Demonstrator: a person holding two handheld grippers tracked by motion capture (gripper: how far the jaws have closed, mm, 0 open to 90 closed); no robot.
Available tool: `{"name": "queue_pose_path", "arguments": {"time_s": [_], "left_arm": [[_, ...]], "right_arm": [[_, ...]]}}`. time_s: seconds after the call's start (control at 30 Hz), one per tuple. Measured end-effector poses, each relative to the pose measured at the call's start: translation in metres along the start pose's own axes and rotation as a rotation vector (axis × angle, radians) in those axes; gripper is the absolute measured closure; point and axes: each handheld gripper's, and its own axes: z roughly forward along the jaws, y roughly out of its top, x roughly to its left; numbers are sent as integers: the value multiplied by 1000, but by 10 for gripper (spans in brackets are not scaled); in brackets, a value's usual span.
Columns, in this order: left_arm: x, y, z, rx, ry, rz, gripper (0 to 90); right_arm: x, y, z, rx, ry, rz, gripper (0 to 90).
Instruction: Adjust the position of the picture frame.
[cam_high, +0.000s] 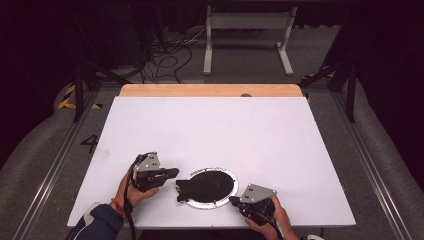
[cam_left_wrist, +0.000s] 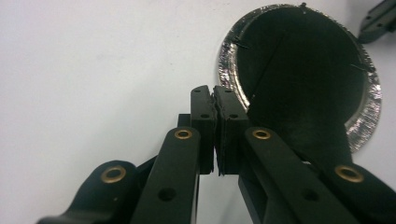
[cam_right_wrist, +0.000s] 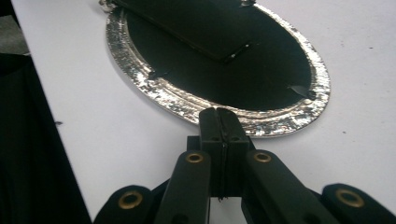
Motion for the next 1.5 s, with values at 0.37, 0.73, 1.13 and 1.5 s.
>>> {"name": "queue_pose_path", "arguments": {"time_s": [0.37, 0.73, 1.13, 1.5], "left_arm": [[0, 11, 21, 40, -37, 29, 860], [-4, 5, 18, 61, -82, 22, 861], [-21, -1, 2, 64, -148, 95, 838], [-9, -2, 0, 84, -10, 88, 861]], "right_arm": [[14, 4, 4, 2, 39, -21, 900], [14, 10, 8, 22, 14, 39, 900], [13, 11, 9, 25, 13, 47, 900], [11, 13, 12, 27, 7, 48, 900]]}}
